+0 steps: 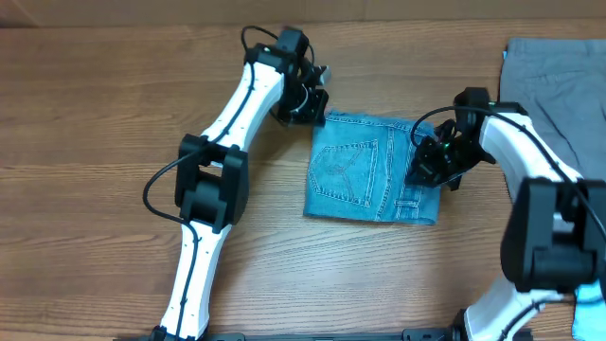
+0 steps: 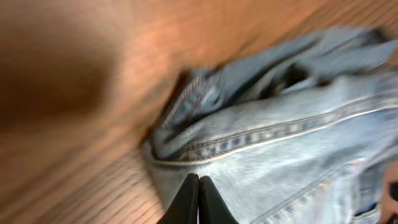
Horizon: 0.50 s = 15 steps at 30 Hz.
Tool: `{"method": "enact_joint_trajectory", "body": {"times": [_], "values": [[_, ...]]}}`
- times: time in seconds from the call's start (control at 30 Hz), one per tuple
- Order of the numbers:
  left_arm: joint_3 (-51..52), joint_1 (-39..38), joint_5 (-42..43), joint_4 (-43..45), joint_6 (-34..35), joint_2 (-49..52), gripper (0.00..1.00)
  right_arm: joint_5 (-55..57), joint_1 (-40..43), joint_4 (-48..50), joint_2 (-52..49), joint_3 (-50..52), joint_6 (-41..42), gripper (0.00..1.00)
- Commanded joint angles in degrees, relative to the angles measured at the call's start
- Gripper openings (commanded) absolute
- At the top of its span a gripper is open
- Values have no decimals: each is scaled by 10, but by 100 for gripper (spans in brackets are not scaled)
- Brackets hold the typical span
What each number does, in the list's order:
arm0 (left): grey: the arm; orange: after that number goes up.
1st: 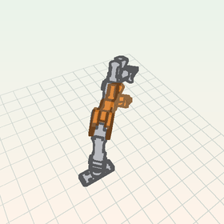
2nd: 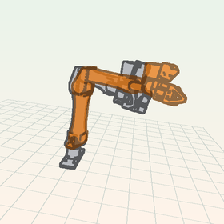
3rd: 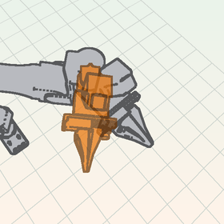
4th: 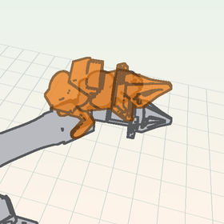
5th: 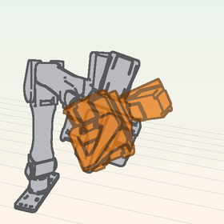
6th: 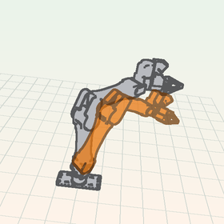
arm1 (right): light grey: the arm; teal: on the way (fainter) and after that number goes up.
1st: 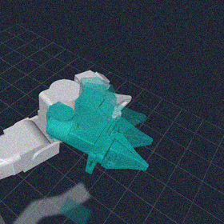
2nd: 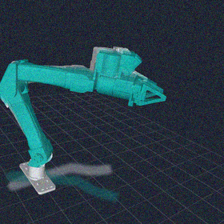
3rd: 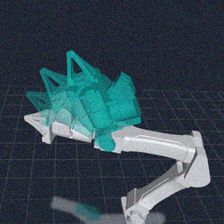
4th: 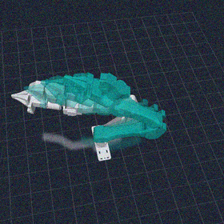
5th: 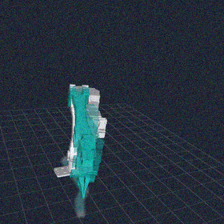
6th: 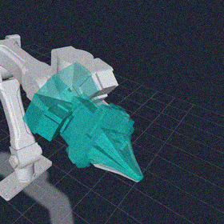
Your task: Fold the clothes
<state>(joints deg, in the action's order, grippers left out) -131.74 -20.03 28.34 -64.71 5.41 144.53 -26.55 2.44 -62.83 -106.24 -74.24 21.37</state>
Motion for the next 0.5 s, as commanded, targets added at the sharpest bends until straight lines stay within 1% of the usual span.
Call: {"method": "enact_joint_trajectory", "body": {"times": [0.0,0.03,0.07,0.1,0.13,0.17,0.2,0.23,0.37,0.47], "values": [[-50,-3,-18,7,-11,-87,6,10,-17,-3,93,-1,14,56],[-50,-12,-17,10,-11,-93,11,10,-21,-5,99,-1,14,65],[-50,-18,-16,10,-11,-93,15,10,-23,-7,101,-1,14,65],[-50,-27,-15,10,-11,-92,17,10,-27,-12,101,0,14,61],[-48,-37,-15,10,-12,-89,19,10,-34,-16,100,2,14,45],[-48,-43,-15,11,-14,-88,19,10,-38,-16,100,4,14,32],[-45,-64,-16,17,-25,-82,17,9,-54,-16,100,12,14,6],[-45,-77,-17,22,-32,-78,17,9,-63,-16,100,16,14,4],[-45,-127,-57,58,-35,-58,9,10,-104,-13,100,31,14,4],[-45,-141,-80,82,-34,-47,8,10,-107,-3,100,50,19,4]]}}
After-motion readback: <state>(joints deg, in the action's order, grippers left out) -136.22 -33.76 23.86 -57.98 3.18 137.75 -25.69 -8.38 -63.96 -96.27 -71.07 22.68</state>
